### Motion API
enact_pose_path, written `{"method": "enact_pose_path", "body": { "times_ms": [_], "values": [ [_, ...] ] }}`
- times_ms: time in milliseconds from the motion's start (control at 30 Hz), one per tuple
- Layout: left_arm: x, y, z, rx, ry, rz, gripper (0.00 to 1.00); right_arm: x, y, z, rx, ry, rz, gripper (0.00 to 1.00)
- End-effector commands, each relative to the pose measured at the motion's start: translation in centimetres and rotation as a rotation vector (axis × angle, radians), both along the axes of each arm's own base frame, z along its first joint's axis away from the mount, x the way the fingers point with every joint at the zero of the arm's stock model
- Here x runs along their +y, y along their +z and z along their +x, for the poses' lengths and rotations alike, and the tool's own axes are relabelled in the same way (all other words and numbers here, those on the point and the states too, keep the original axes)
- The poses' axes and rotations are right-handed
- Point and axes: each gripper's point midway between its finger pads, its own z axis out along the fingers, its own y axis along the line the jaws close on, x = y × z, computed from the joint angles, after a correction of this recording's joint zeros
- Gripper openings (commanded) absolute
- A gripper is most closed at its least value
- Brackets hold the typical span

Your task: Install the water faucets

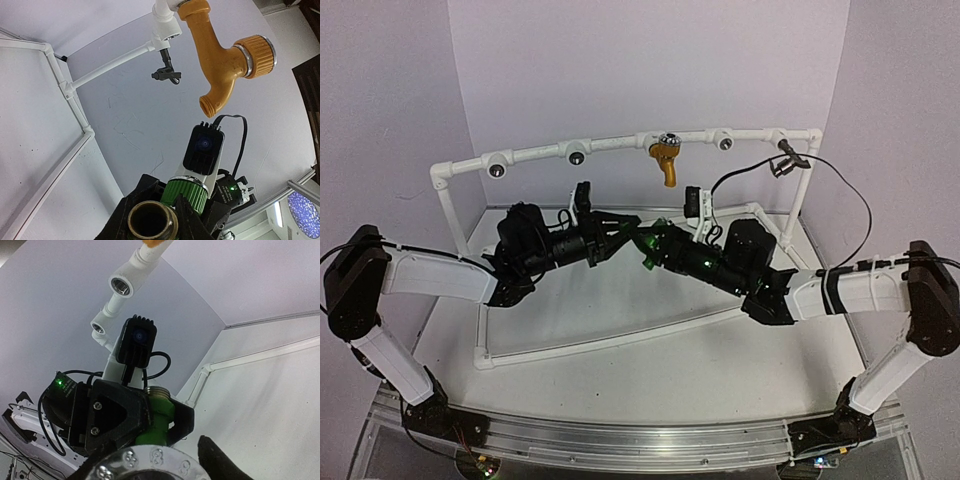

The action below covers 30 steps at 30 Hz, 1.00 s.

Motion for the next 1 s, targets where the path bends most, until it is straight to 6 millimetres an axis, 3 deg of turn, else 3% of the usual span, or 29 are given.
{"method": "enact_pose_path", "body": {
  "times_ms": [0, 167, 233, 300, 400, 567, 700, 767, 833, 967],
  "values": [
    [0.8, 3.1, -0.5, -0.078, 0.031, -0.082, 0.00, 0.0, 0.9, -0.8, -0.037, -0.004, 0.025, 0.60],
    [1.0, 2.7, -0.2, -0.066, 0.049, -0.080, 0.00, -0.4, 0.7, -0.9, -0.056, -0.038, 0.012, 0.60],
    [0.7, 2.8, -0.3, -0.063, 0.041, -0.083, 0.00, -0.2, 0.9, -0.7, -0.061, -0.039, 0.018, 0.43],
    [0.6, 2.8, -0.4, -0.063, 0.035, -0.086, 0.00, -0.5, 1.2, -0.4, -0.065, -0.061, 0.038, 0.37],
    [0.6, 2.8, -0.6, -0.065, 0.035, -0.089, 0.00, -0.9, 1.8, 0.1, -0.084, -0.101, 0.059, 0.49],
    [0.5, 2.8, -0.8, -0.064, 0.028, -0.090, 0.00, -0.9, 2.8, 0.4, -0.110, -0.119, 0.082, 0.54],
    [0.5, 3.0, -0.9, -0.071, 0.022, -0.095, 0.00, -0.2, 3.3, 0.4, -0.122, -0.097, 0.083, 0.32],
    [0.4, 3.1, -0.9, -0.075, 0.022, -0.097, 0.00, 0.1, 3.2, 0.4, -0.115, -0.086, 0.085, 0.35],
    [0.5, 3.1, -0.9, -0.077, 0.024, -0.098, 0.00, 0.2, 3.1, 0.4, -0.111, -0.078, 0.086, 0.45],
    [0.6, 3.3, -1.0, -0.084, 0.028, -0.101, 0.00, 0.2, 2.6, 0.3, -0.101, -0.073, 0.080, 0.49]
  ]
}}
